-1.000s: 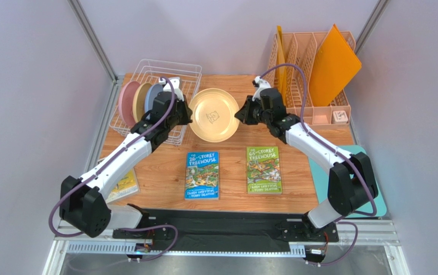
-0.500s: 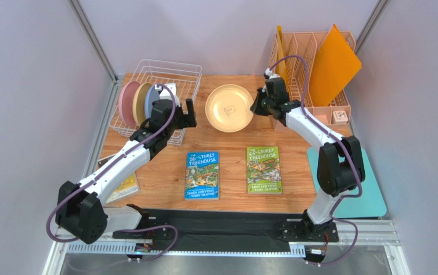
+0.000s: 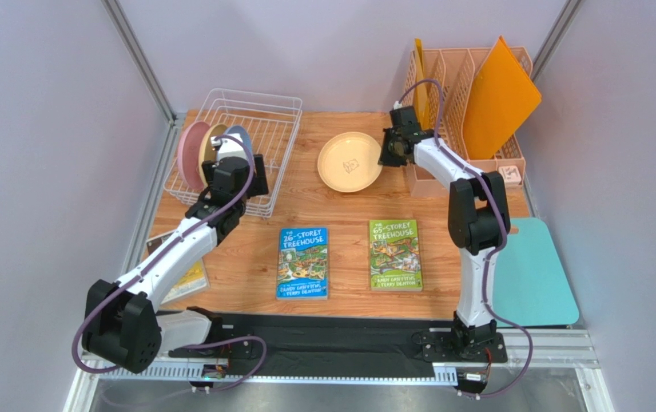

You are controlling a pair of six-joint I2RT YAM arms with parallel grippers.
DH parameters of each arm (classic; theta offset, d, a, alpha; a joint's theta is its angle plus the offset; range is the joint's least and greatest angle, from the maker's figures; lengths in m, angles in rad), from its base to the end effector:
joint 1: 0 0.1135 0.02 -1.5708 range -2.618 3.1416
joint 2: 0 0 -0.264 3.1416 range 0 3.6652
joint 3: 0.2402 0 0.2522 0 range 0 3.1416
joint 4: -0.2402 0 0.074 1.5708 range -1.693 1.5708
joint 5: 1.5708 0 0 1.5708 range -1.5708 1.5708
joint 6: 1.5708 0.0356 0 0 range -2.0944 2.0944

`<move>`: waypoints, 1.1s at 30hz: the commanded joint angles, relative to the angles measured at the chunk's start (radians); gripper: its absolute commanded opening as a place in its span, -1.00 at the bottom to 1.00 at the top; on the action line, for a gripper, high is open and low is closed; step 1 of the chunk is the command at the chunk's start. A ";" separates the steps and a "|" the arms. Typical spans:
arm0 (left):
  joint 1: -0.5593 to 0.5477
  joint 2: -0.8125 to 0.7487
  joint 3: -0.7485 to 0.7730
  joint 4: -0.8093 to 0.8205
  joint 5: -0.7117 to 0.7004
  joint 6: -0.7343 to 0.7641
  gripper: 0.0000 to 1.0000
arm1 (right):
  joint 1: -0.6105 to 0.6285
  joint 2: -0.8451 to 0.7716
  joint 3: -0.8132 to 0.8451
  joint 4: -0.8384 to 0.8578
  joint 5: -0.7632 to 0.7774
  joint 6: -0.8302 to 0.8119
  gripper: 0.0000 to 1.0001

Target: Unload the plates from the dish rack

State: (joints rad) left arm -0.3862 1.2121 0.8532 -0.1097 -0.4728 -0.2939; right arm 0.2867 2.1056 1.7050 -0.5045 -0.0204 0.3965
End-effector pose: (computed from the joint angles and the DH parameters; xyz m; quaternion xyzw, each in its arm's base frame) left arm 0.2581 -0.0875 0.2831 -0.0843 0.8330 0.0183 0.5465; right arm 0.4518 0.1339 0.2142 0.0485 0.9438 0.1185 0.3046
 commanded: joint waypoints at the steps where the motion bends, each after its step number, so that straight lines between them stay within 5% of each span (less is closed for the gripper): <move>1: 0.040 -0.003 -0.029 0.051 0.029 -0.011 0.99 | -0.004 0.030 0.073 -0.045 -0.035 0.019 -0.52; 4: 0.041 0.000 -0.045 0.057 0.019 -0.025 0.99 | -0.004 0.031 0.052 -0.046 -0.026 0.025 0.25; 5: 0.046 0.000 -0.049 0.062 0.016 -0.027 0.99 | -0.004 0.025 0.044 -0.043 -0.026 0.024 0.30; 14: 0.070 0.049 -0.006 0.189 -0.124 0.097 0.96 | 0.064 -0.183 -0.103 -0.051 0.102 -0.042 0.39; 26: 0.104 0.244 0.083 0.300 -0.207 0.180 0.44 | 0.175 -0.358 -0.254 -0.063 0.186 -0.059 0.39; 33: 0.113 0.293 0.061 0.380 -0.282 0.217 0.41 | 0.183 -0.418 -0.295 -0.057 0.174 -0.062 0.40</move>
State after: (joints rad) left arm -0.2794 1.4940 0.9070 0.1703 -0.6914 -0.1196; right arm 0.4671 1.7615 1.4181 -0.5854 0.1398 0.3500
